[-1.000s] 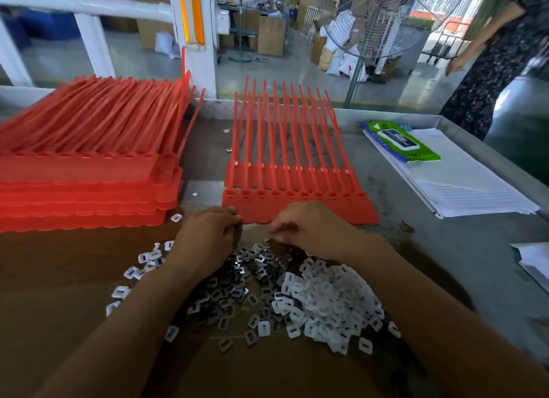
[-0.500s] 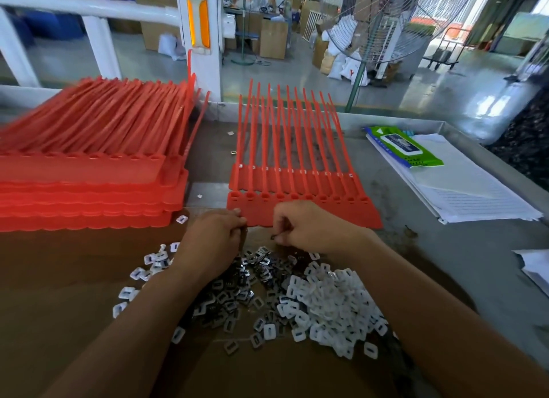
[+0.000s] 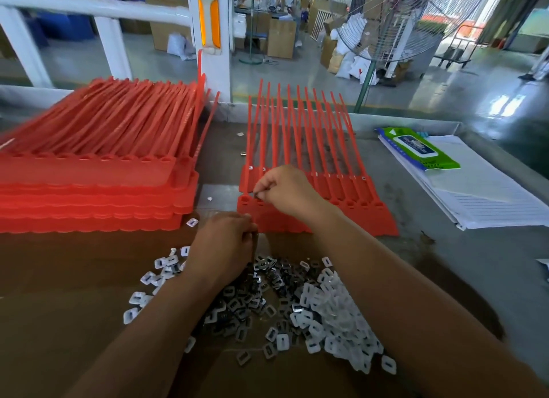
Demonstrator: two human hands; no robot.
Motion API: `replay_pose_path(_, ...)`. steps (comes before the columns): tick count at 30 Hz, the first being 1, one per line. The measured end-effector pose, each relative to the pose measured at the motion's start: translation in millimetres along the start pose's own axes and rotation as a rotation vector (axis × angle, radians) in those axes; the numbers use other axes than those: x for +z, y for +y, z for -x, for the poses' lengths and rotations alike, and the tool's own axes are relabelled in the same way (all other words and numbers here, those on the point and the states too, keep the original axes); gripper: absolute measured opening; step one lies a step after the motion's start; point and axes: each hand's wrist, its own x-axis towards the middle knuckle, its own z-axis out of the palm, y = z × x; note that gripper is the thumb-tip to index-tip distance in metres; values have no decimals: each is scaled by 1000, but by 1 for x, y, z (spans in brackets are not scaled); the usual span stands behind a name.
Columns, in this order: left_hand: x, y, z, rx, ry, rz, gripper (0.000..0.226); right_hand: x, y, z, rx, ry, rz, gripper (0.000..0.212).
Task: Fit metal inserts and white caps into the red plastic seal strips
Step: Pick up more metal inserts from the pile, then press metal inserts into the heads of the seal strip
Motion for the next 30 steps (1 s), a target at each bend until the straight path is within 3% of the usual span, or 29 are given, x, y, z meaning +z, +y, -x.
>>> replay_pose_path(17,1,-2,1,-14,-10,20,26,29,-2,-23,150,-35,54,14)
replay_pose_path(24,1,-2,1,-5,-3,32,27,26,-4,-25,223,-52,-51,22)
replay_pose_path(30,2,-3,1,-15,-9,35,25,20,-3,-20,177,-67,-66,18)
